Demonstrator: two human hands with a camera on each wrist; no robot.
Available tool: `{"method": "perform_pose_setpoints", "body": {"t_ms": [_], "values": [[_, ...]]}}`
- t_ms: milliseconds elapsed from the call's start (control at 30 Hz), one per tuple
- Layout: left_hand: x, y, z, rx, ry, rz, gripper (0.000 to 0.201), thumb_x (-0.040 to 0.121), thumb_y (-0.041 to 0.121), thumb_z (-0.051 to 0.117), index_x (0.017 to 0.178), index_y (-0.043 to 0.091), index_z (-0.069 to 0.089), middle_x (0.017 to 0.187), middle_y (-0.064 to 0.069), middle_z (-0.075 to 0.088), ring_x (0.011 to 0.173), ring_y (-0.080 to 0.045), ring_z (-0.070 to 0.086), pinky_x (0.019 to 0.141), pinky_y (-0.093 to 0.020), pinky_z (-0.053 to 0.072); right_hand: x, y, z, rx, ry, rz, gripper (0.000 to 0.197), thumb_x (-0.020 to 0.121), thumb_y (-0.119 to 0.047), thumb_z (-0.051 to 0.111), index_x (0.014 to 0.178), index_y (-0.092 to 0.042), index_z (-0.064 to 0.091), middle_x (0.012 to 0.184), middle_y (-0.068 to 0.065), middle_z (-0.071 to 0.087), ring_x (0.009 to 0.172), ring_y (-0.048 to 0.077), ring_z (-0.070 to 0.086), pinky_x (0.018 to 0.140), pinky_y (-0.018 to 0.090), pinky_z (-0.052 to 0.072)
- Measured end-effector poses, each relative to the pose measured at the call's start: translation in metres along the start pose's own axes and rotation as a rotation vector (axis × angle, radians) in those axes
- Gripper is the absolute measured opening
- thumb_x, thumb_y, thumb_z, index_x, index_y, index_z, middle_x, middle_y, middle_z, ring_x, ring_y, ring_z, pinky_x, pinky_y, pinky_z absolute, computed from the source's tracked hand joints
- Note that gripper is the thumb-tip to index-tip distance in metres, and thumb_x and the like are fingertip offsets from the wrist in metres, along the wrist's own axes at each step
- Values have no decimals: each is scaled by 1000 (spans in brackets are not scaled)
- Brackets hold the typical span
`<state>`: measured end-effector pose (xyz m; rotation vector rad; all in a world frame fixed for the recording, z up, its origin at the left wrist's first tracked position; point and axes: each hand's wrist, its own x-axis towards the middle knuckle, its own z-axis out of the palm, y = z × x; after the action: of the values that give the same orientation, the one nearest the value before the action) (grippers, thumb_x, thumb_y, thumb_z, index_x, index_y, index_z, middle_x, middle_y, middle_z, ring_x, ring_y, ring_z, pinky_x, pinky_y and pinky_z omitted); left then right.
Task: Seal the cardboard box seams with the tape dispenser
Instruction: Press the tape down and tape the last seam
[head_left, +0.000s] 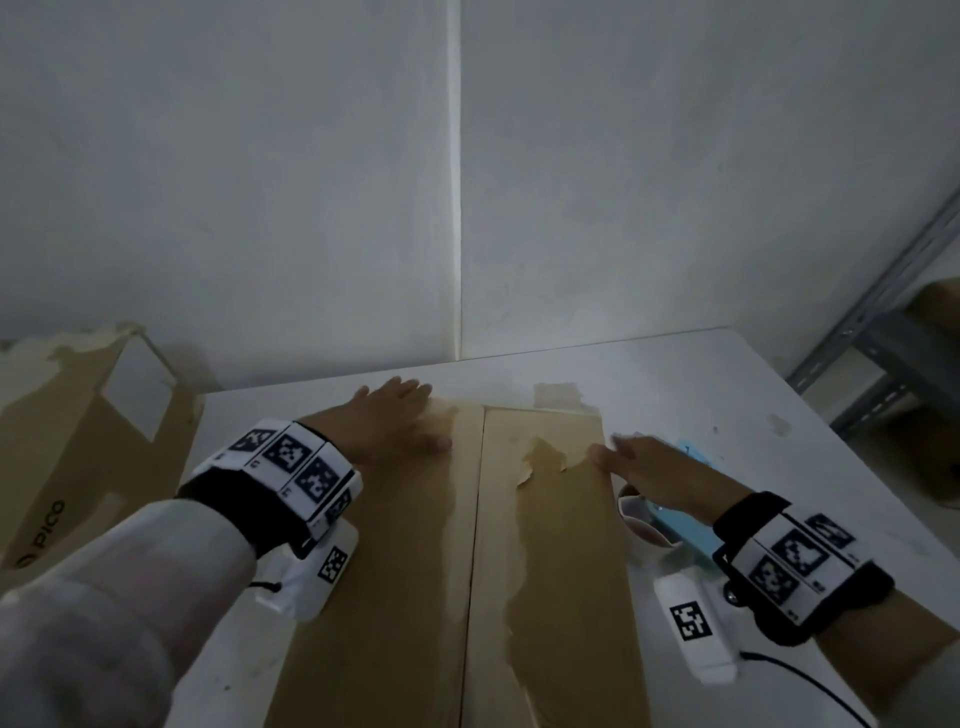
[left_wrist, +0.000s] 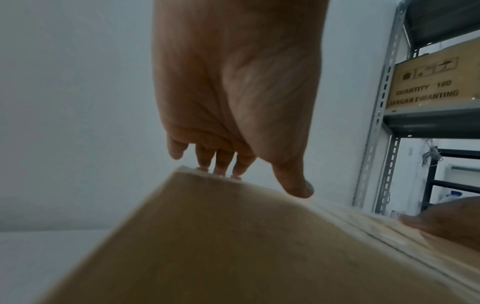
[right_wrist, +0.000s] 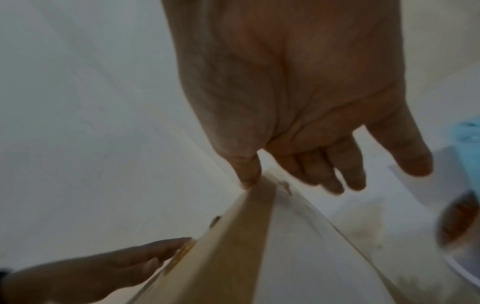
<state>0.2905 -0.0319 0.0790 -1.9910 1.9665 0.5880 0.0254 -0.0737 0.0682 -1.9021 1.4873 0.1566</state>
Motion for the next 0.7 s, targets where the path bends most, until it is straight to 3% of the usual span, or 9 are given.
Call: {"method": "perform_pose_setpoints", "body": {"t_ms": [67,133,233,333,500,600,667,700], "values": [[0,-3,-3,-12,-4,13,73,92,52,37,146,10,11,155,-8,13,143,-22,11,115,-42,9,2,-8,-7,-94,144,-60,63,90,-43,45,141,-11,25,149,9,31,132,25,37,107,36,29],[4,-9,-2,-45,-7,13,67,89,53,41,138,9,27,146,-10,31,135,-26,29,110,-41,24,6,-20,-14,-196,190,-228,64,92,-40,44,145,-19,16,156,2,14,141,18,20,112,32,19],[9,-17,-2,-70,11,8,53,83,59,48,111,15,42,116,-5,47,114,-25,44,93,-37,38,18,-40,-16,-276,40,-375,56,94,-38,40,143,-18,21,154,0,22,140,16,21,111,28,18],[14,-20,-2,-68,9,15,67,79,62,51,128,16,40,131,-6,44,120,-24,40,100,-40,35,35,-47,-14,-291,-116,-322,52,94,-33,43,140,-15,28,144,8,40,126,22,41,101,29,31],[18,-20,-2,-79,-1,-9,81,78,62,53,141,19,27,145,-3,35,131,-23,33,107,-40,31,47,-47,-14,-261,-113,-257,41,91,-33,48,127,-14,46,125,7,54,99,16,48,85,26,37],[19,-20,-4,-13,0,-47,83,76,68,48,141,22,27,145,-2,36,133,-25,33,106,-44,28,52,-44,-14,-365,-85,-173,44,88,-48,44,114,-14,54,108,4,57,102,23,50,92,36,36],[17,-21,-1,31,-4,-105,89,72,74,46,143,24,23,151,-5,27,142,-30,12,110,-53,16,52,-38,-12,-430,-28,-112,59,78,-68,37,103,-18,57,101,5,53,103,28,49,94,41,39],[16,-22,0,28,-2,-145,93,69,76,46,143,25,21,153,-7,19,144,-32,1,111,-57,11,51,-35,-10,-421,5,-88,64,75,-72,35,107,-21,56,108,7,50,106,31,47,96,43,39]]}}
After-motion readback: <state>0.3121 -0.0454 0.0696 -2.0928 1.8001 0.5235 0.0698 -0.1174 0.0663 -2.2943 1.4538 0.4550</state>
